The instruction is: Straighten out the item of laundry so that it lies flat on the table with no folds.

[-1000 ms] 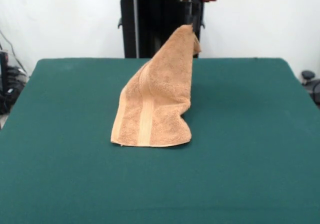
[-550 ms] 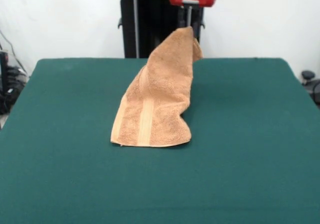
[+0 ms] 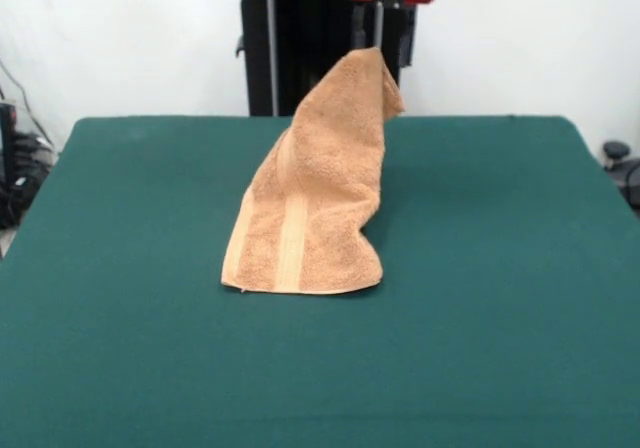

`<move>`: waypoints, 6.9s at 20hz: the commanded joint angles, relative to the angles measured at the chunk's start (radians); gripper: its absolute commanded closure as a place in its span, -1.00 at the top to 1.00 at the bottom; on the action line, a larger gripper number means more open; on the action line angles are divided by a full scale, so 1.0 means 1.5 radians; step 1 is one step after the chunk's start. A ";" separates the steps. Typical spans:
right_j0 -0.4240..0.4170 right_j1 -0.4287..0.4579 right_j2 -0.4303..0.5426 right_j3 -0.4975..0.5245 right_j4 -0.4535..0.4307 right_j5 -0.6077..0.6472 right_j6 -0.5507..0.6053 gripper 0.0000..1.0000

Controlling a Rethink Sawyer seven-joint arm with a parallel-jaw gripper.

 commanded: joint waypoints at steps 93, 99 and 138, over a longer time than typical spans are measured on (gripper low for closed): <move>0.091 0.339 -0.007 -0.338 0.024 -0.001 0.149 1.00; 0.101 0.354 -0.016 -0.369 0.026 0.025 0.115 1.00; 0.116 0.360 -0.068 -0.438 -0.009 0.077 0.058 1.00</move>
